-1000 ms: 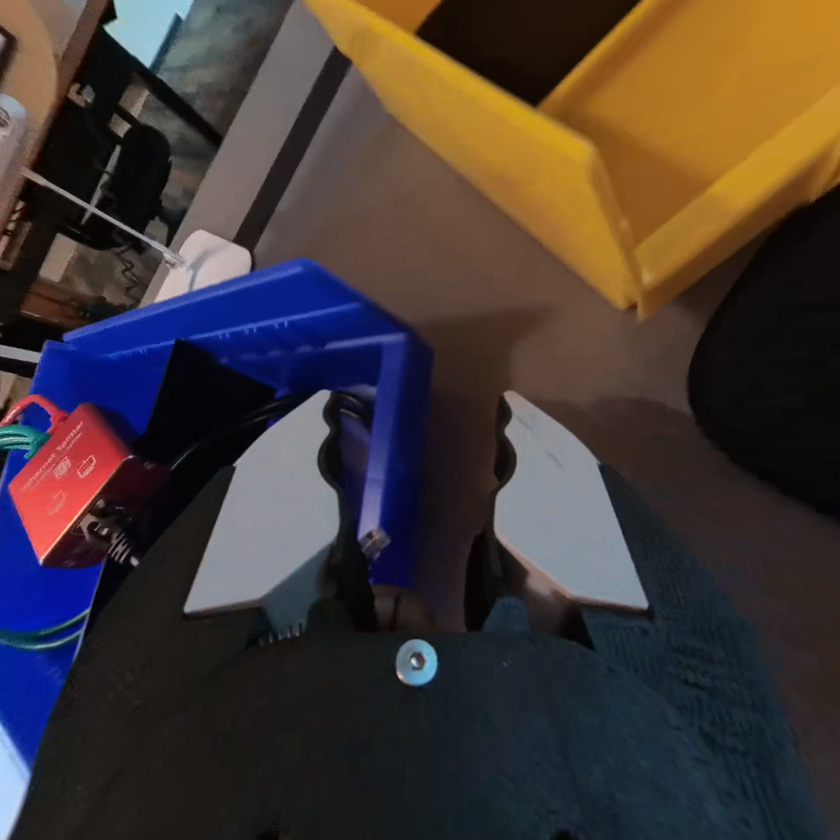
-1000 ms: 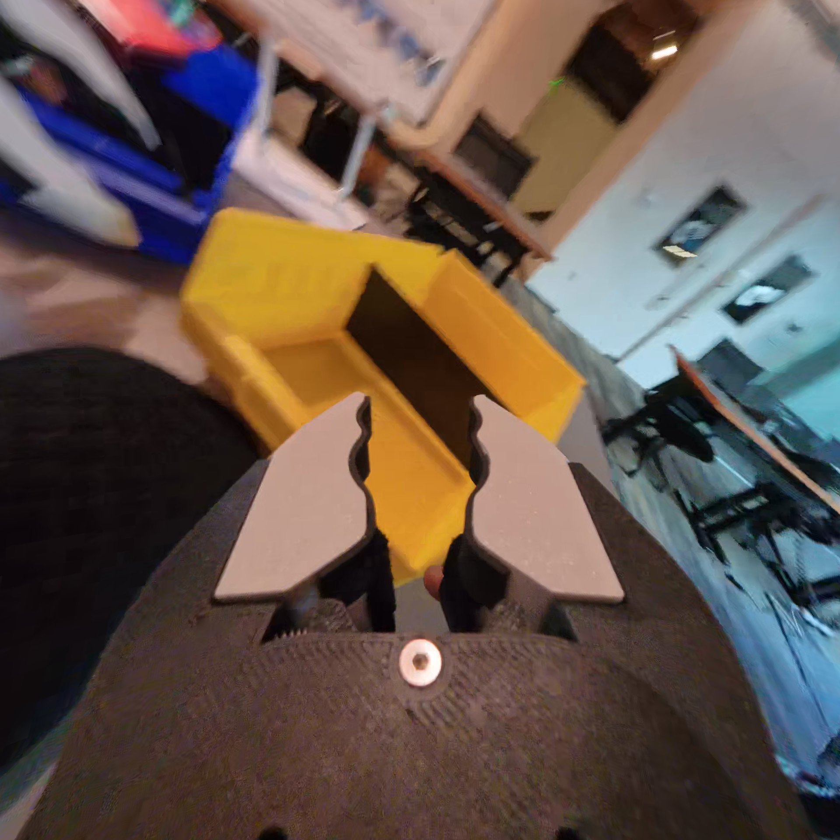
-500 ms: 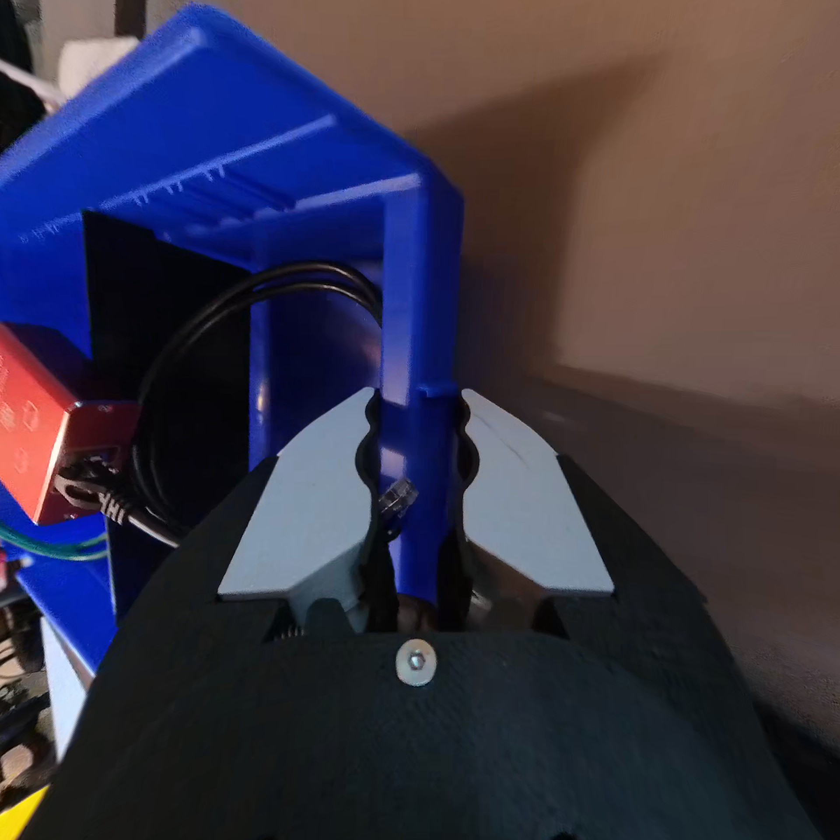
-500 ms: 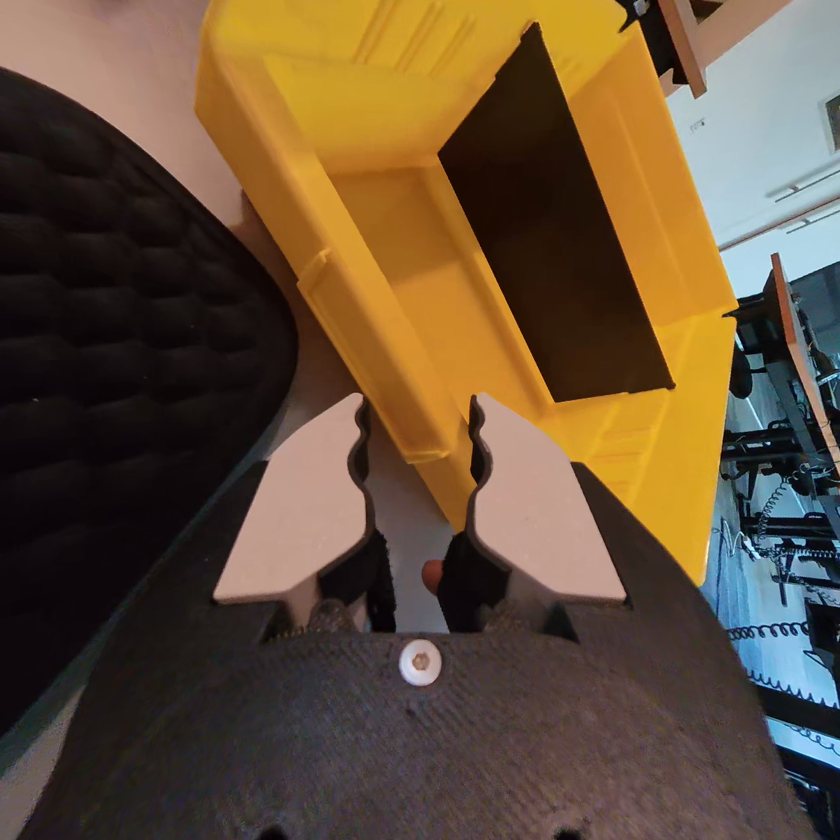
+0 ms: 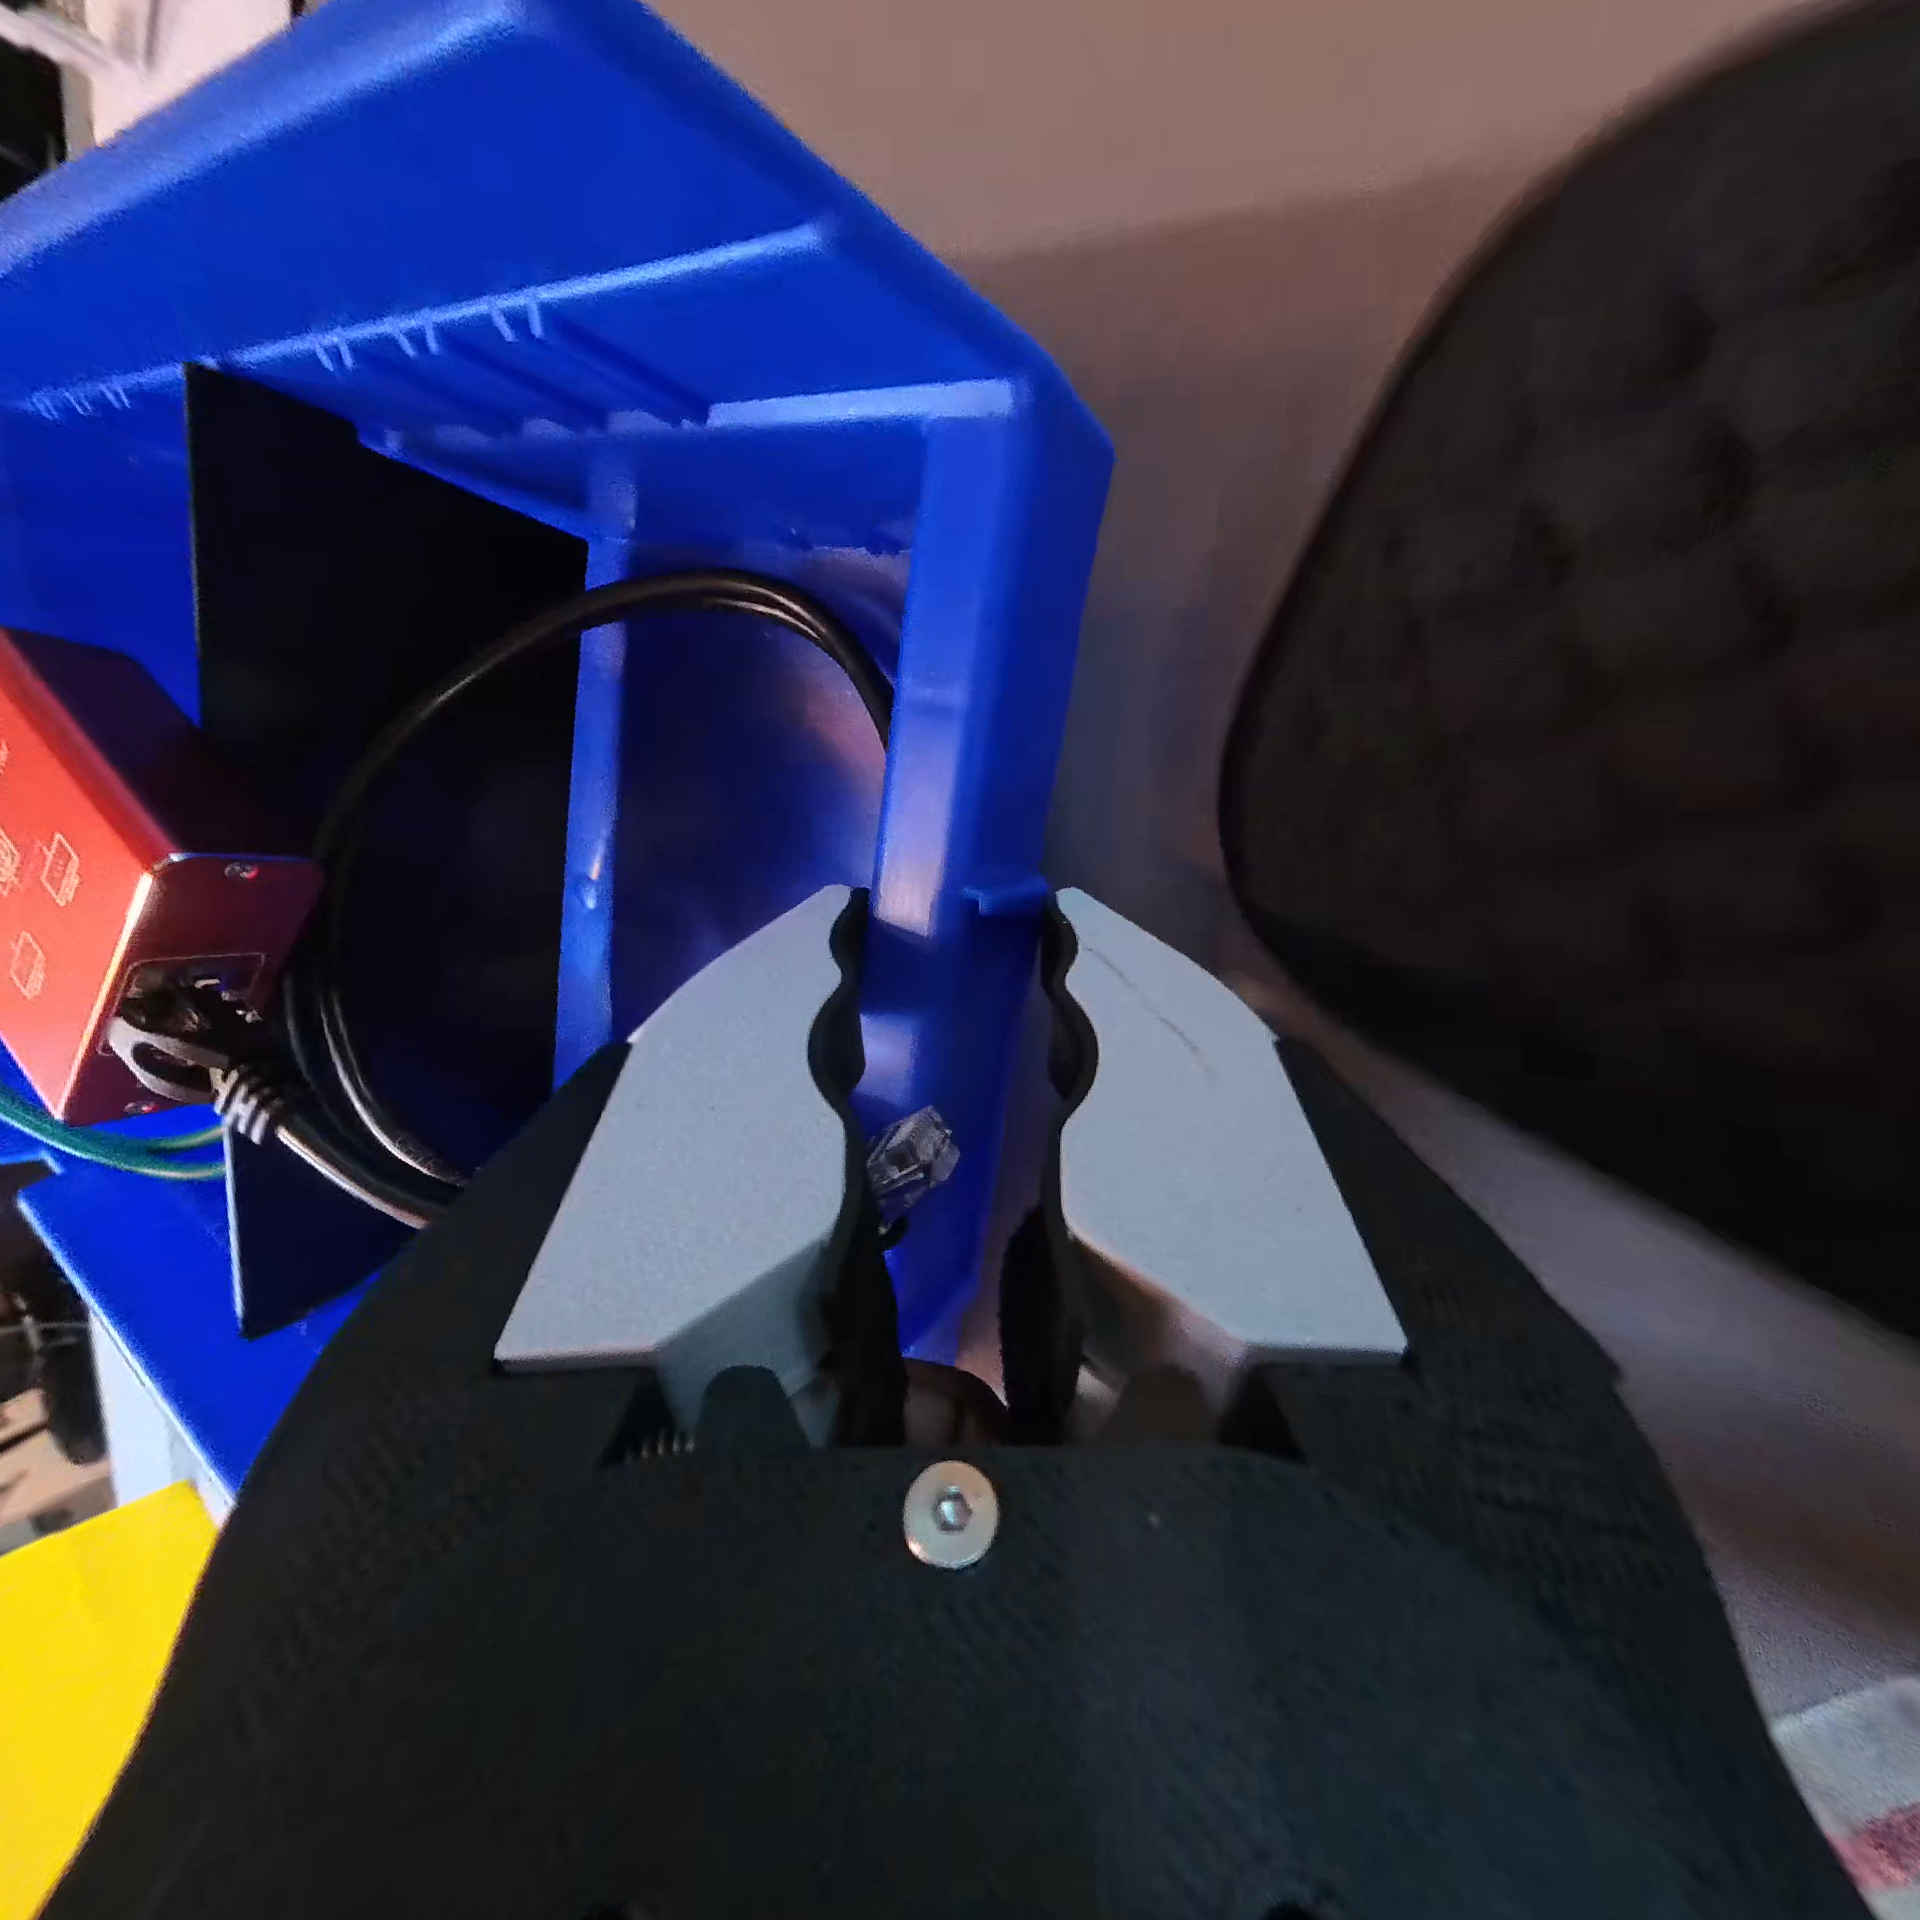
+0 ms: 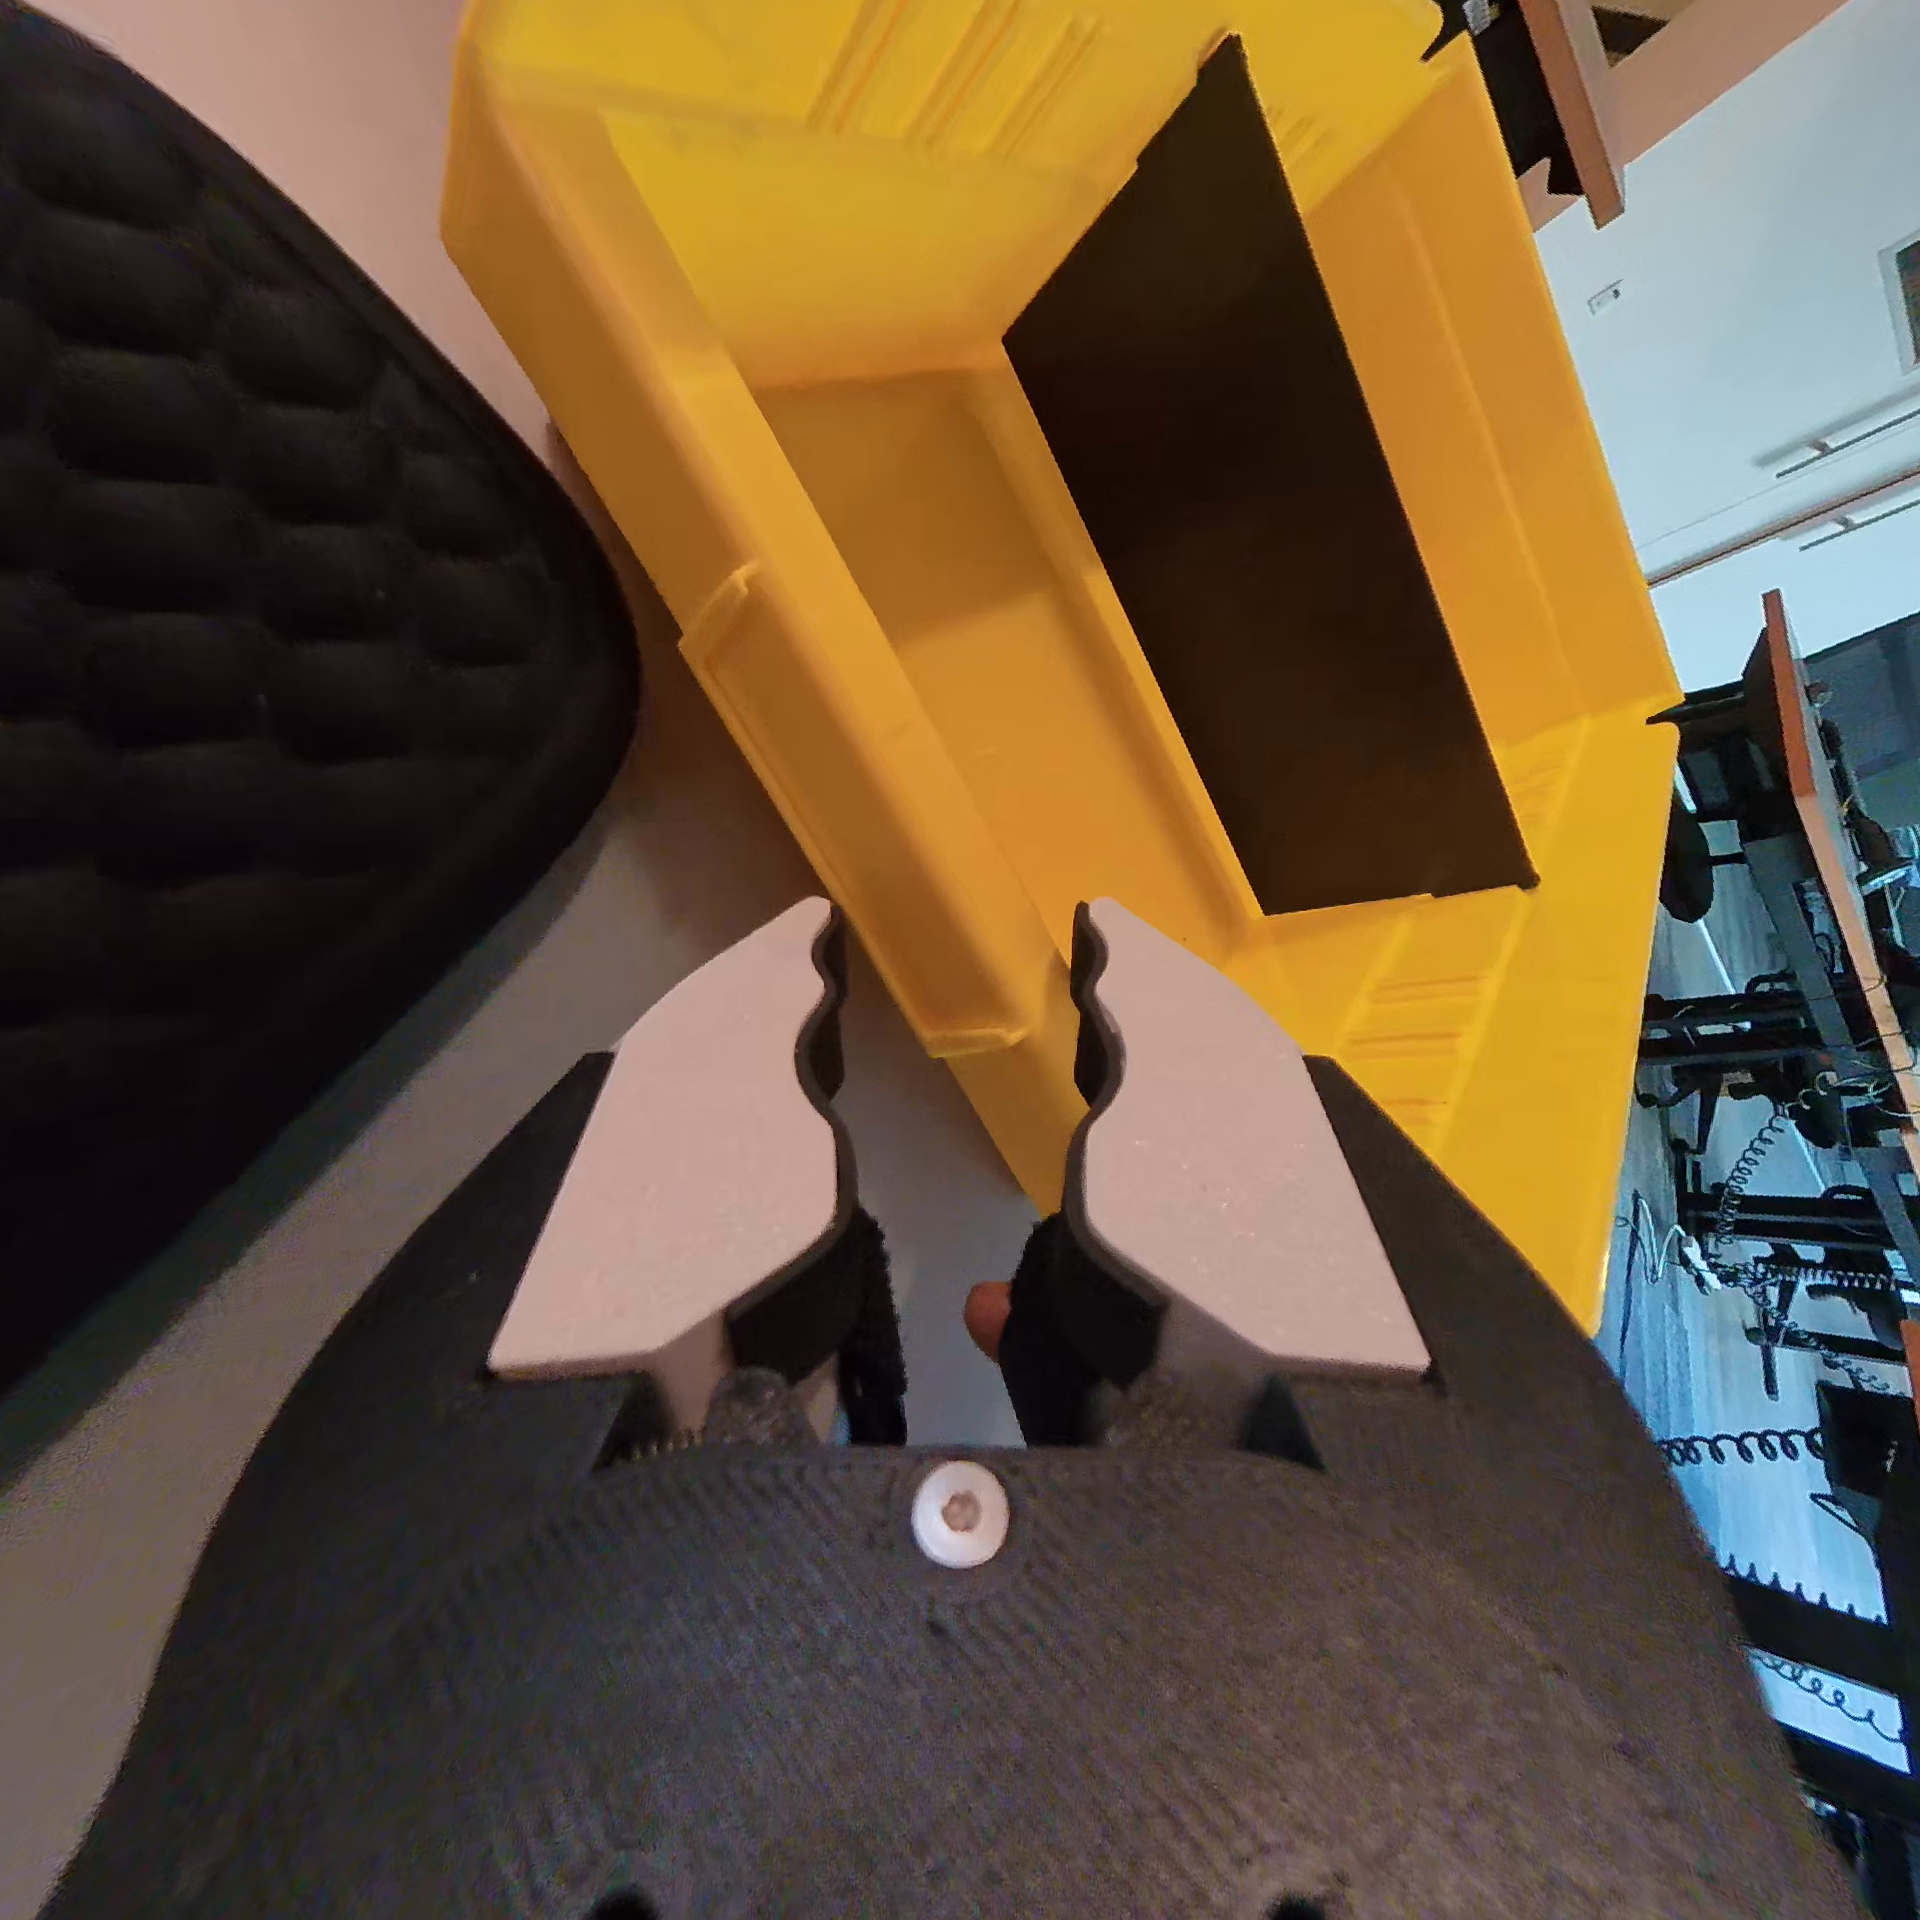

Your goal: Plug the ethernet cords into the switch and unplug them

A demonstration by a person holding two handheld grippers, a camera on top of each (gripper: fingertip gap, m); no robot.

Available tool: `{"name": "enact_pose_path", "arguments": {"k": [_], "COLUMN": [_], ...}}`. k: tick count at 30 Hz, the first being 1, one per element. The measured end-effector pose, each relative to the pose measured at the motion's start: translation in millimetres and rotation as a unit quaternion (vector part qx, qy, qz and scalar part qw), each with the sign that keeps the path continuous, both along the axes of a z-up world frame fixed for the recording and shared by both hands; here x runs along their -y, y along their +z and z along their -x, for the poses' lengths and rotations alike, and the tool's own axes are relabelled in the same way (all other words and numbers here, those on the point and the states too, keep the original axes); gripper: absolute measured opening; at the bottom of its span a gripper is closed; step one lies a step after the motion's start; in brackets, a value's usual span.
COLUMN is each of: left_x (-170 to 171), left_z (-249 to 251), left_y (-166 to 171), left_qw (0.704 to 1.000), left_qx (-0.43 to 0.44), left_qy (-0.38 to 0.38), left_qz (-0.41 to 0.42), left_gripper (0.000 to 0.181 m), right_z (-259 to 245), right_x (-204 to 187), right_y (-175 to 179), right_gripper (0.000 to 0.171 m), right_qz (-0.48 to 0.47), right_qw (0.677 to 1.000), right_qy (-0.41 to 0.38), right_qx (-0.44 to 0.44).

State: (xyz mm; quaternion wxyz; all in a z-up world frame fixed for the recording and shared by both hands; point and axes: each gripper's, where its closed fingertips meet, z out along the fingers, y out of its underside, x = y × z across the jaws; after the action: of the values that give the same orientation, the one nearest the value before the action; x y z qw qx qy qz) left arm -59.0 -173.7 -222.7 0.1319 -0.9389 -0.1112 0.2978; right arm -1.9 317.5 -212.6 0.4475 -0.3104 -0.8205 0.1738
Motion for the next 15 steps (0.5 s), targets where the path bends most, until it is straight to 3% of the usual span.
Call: {"name": "enact_pose_path", "arguments": {"k": [7, 15], "left_x": [74.8, 109.2], "left_z": [-50.9, -102.5], "left_y": [0.8, 1.5], "left_qw": [0.996, 0.993], "left_qx": [-0.049, -0.059], "left_qy": [-0.063, -0.096], "left_qz": [0.045, 0.045], "left_gripper": [0.032, 0.032], "right_z": [-16.4, -36.2], "right_x": [-22.7, -59.2], "right_y": [-0.4, -1.2], "right_gripper": [0.040, 0.039], "right_qz": [-0.029, -0.065], "right_qw": [0.999, 0.997], "right_qy": [0.021, 0.036], "right_qx": [0.007, 0.004]}}
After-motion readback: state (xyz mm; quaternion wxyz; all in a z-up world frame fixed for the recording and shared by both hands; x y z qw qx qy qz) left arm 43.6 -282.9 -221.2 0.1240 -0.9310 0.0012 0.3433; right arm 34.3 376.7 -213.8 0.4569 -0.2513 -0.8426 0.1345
